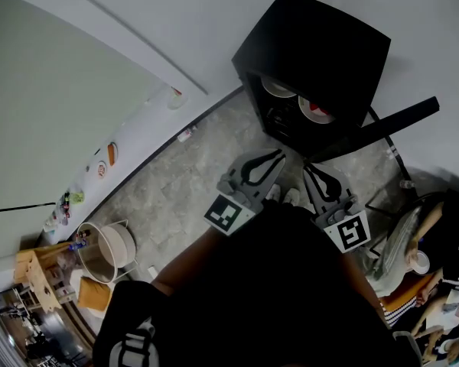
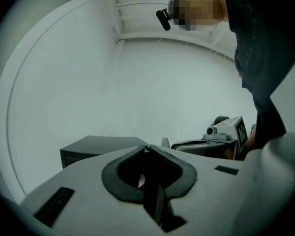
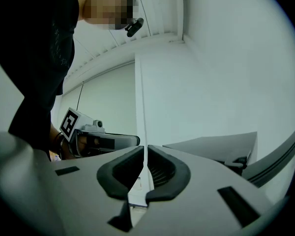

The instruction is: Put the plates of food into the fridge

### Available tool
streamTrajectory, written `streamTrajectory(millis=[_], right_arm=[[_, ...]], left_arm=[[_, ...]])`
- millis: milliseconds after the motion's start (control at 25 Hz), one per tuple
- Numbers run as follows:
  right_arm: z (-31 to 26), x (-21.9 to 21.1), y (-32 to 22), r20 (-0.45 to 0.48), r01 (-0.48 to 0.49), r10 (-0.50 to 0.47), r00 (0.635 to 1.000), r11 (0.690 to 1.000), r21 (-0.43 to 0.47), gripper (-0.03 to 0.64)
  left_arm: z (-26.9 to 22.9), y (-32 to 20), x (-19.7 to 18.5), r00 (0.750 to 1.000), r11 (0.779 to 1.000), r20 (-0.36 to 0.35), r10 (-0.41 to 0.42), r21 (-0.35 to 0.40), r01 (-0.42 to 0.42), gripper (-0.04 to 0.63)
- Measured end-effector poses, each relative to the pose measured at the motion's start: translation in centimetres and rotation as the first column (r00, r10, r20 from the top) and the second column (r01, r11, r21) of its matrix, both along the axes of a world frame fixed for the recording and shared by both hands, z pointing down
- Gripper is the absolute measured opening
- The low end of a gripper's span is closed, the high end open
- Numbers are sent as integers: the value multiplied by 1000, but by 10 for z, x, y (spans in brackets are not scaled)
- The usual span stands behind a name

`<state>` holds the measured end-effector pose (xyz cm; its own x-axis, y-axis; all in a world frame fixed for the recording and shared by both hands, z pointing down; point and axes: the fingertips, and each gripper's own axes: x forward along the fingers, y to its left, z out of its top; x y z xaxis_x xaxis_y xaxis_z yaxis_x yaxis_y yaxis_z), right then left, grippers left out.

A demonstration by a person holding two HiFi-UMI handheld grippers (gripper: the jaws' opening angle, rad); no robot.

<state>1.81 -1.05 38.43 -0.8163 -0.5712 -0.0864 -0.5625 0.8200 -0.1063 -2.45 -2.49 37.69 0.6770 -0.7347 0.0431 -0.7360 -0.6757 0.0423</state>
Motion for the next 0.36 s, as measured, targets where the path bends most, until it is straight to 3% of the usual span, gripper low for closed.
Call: streamTrajectory(millis=[240,360], right_arm=[[-22,-6,2,-28,-4,6,1000,998,66,41],[-30,-7,8,-40,-3,6,999,996,85,41]], left_arm=[[-35,2,-16,994,999,-105,-43,29,46,34],[-50,7,-22,993,996,-110,-47,66,54,124]])
